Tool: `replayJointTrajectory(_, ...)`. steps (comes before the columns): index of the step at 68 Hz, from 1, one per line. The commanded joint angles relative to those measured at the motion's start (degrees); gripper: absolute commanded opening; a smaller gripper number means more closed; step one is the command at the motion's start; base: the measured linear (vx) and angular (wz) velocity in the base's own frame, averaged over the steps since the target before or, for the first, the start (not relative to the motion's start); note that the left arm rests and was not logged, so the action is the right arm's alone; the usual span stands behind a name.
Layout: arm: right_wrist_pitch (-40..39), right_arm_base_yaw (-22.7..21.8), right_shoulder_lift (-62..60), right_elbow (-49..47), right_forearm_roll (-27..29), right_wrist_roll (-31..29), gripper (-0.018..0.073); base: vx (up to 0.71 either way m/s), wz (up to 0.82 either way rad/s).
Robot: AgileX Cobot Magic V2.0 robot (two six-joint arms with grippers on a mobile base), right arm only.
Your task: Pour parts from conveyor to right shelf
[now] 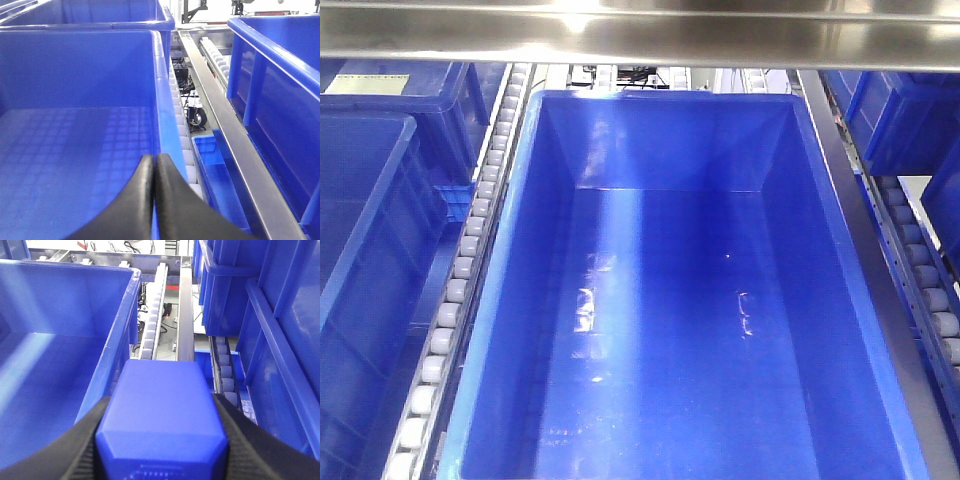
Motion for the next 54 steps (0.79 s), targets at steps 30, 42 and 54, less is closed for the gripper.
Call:
replayJointTrajectory(30,-6.1,-0.3,0.7,-1.6,0.3,0.0,-0.0006,0.00,0.00)
replayJointTrajectory(42,-7.7,3.0,3.8,-2.8,0.2,0.1,-0.0006,0.00,0.00)
replayJointTrajectory(54,-4.9,8.4,13.8,-9.6,-0.4,0.1,-0.0006,0.00,0.00)
